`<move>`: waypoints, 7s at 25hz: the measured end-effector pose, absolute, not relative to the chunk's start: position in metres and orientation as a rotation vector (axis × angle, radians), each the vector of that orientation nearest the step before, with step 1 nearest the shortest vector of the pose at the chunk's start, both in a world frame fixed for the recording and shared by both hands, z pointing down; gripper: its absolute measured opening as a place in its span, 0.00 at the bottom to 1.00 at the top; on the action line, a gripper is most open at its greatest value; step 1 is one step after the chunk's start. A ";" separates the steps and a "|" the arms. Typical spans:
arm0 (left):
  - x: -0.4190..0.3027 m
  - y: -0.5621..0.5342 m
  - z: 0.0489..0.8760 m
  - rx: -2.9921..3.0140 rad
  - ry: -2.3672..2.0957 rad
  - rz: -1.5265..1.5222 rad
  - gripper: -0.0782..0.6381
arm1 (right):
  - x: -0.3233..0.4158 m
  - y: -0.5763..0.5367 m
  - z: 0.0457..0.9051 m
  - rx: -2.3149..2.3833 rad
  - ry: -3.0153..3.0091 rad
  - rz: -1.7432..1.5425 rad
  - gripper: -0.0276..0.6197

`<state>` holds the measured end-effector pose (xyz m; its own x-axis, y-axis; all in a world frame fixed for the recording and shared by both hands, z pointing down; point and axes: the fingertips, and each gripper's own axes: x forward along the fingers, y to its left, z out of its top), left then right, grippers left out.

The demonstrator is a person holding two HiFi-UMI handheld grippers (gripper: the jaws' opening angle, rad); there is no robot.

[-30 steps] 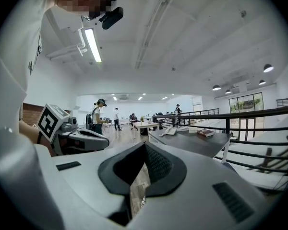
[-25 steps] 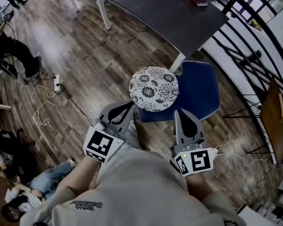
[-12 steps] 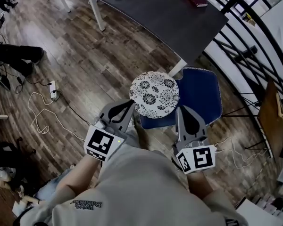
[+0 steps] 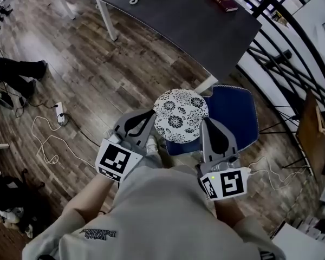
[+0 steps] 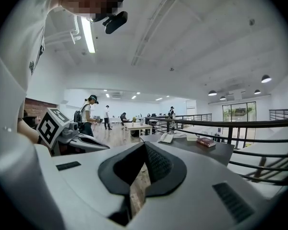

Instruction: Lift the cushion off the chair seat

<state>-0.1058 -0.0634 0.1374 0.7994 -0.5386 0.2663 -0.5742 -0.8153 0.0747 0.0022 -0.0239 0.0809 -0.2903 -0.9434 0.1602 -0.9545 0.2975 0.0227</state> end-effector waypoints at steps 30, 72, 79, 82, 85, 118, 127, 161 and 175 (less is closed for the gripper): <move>-0.062 -0.058 0.079 3.030 -0.856 0.266 0.12 | 0.035 -0.034 0.068 1.770 -2.608 0.102 0.05; 0.008 -0.124 0.646 2.444 -0.510 1.041 0.27 | 0.118 -0.106 0.629 1.178 -2.020 0.822 0.44; 0.009 -0.085 0.713 2.364 -0.447 1.123 0.27 | 0.131 -0.090 0.698 1.154 -1.916 0.888 0.45; 0.013 -0.076 0.738 2.303 -0.447 1.139 0.27 | 0.141 -0.078 0.729 1.131 -1.842 0.888 0.45; 0.015 -0.070 0.758 2.270 -0.438 1.183 0.27 | 0.143 -0.070 0.753 1.119 -1.768 0.883 0.45; 0.040 -0.154 0.500 2.614 -0.641 0.877 0.12 | 0.149 -0.139 0.489 1.295 -2.101 0.537 0.05; 0.057 -0.211 0.420 2.802 -0.657 0.759 0.12 | 0.157 -0.200 0.395 1.497 -2.218 0.337 0.05; 0.023 -0.099 0.707 2.638 -0.645 0.298 0.12 | 0.138 -0.090 0.674 1.661 -2.074 0.417 0.05; 0.020 -0.116 0.686 2.520 -0.667 0.262 0.12 | 0.133 -0.100 0.654 1.598 -2.071 0.511 0.05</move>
<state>0.0203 -0.1160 0.6862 0.8602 -0.4076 0.3064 -0.5072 -0.7458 0.4320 0.1328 -0.1001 0.6536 -0.2094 -0.7921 0.5734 -0.9678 0.2515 -0.0061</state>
